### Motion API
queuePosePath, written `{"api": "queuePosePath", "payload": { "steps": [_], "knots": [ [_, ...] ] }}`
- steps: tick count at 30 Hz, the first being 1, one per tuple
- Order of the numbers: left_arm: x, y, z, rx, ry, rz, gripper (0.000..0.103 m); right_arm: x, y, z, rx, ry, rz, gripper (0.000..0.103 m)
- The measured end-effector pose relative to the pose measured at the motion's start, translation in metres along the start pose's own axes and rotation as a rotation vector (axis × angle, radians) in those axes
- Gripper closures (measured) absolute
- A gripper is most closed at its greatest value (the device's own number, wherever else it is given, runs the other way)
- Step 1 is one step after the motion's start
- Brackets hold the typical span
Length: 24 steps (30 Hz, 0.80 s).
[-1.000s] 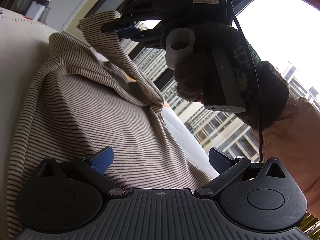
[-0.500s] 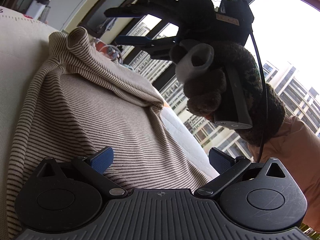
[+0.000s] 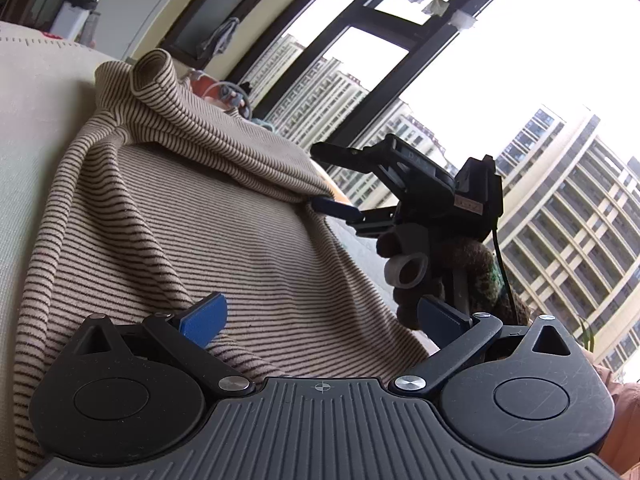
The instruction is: Fold clothes
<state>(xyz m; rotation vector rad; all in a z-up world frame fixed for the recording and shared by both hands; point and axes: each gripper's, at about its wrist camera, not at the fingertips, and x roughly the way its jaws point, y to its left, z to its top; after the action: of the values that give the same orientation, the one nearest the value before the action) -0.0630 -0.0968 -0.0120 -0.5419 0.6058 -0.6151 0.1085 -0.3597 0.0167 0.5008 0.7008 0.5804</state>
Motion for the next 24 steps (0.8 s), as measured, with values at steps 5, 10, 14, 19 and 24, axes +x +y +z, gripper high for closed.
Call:
{"api": "queuePosePath", "payload": {
  "steps": [5,10,14,19,24],
  "knots": [
    [0.008,-0.008,0.004,0.023,0.032,0.052,0.0,0.004,-0.018,-0.02,0.003,-0.043,0.086,0.0],
    [0.009,-0.026,0.036,0.119,-0.036,0.109,0.0,-0.005,-0.053,-0.017,0.174,-0.081,0.237,0.0],
    [0.025,-0.032,0.087,0.168,-0.125,0.147,0.0,-0.009,-0.061,-0.015,0.2,-0.092,0.281,0.0],
    [0.071,-0.013,0.132,0.188,-0.076,0.216,0.0,-0.009,-0.057,-0.015,0.175,-0.091,0.253,0.0],
    [0.101,0.042,0.135,0.067,0.007,0.32,0.0,-0.01,-0.061,-0.014,0.187,-0.1,0.262,0.0]
  ]
}}
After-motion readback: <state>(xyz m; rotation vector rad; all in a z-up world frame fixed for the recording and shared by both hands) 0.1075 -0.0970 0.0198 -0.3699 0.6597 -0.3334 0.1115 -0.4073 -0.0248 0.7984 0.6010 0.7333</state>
